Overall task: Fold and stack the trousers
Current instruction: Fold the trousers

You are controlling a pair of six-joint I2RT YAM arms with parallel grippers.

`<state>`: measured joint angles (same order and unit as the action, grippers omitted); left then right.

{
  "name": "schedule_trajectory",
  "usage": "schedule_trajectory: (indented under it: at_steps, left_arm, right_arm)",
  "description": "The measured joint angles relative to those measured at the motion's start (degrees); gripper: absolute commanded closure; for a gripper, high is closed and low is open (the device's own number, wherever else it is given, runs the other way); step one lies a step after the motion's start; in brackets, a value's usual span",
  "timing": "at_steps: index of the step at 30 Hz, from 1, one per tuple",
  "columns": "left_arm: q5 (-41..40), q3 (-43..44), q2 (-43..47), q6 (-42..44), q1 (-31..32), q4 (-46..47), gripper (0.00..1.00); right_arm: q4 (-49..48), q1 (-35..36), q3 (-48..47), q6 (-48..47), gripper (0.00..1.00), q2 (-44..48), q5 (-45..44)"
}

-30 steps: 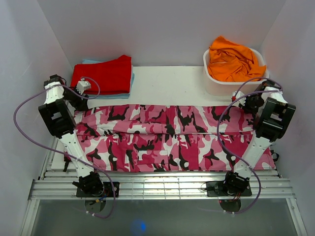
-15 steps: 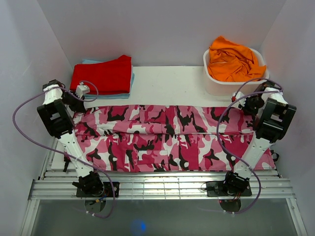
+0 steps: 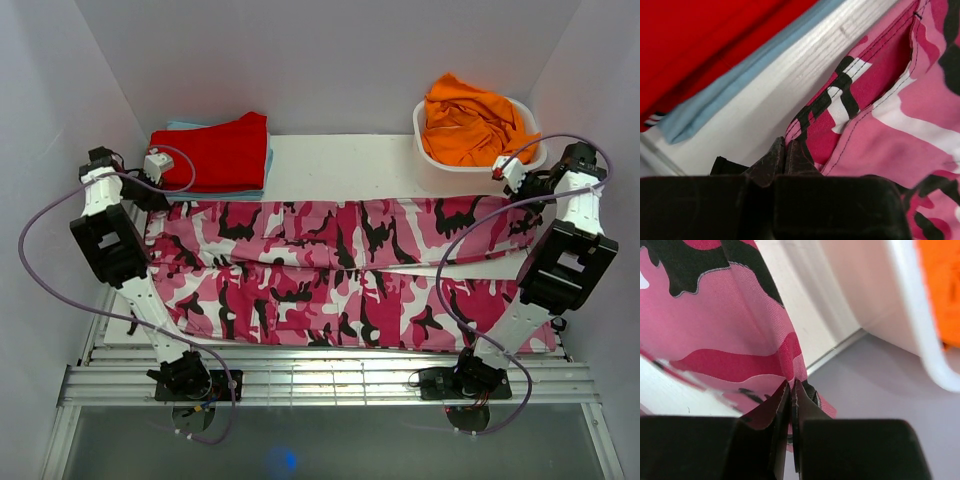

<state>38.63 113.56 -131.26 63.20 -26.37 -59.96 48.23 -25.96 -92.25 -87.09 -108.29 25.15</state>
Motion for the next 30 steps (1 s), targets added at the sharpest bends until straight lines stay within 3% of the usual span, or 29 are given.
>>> schedule_trajectory:
  at_steps: [8,13,16,20,23,26,30]
  left_arm:
    - [4.5,-14.3,20.5,-5.8,-0.9,11.8,1.0]
    - [10.6,-25.7,35.1,-6.1,-6.6,15.9,1.0]
    - [13.4,-34.9,44.9,-1.7,-12.4,14.4,1.0]
    - [10.6,-48.2,55.0,8.5,-16.2,10.3,1.0]
    - [5.4,-58.8,57.7,14.4,-16.3,8.6,1.0]
    - [-1.3,-66.2,53.6,17.6,-16.2,7.5,1.0]
    - [-5.7,-64.9,40.7,16.1,-16.6,5.2,1.0]
  right_arm:
    - [0.1,-4.8,0.4,-0.6,0.92,7.8,4.7]
    - [1.2,-11.7,8.4,-5.8,0.92,18.7,8.7]
    - [4.4,-18.0,16.9,-13.7,0.92,28.4,11.5]
    - [10.7,-28.6,28.6,-21.2,0.92,38.6,10.8]
    - [13.4,-36.6,37.8,-23.6,0.92,40.6,6.2]
    - [13.1,-40.4,47.5,-24.9,0.92,39.7,-0.2]
    - [11.2,-41.1,55.4,-25.9,0.92,38.9,-6.1]
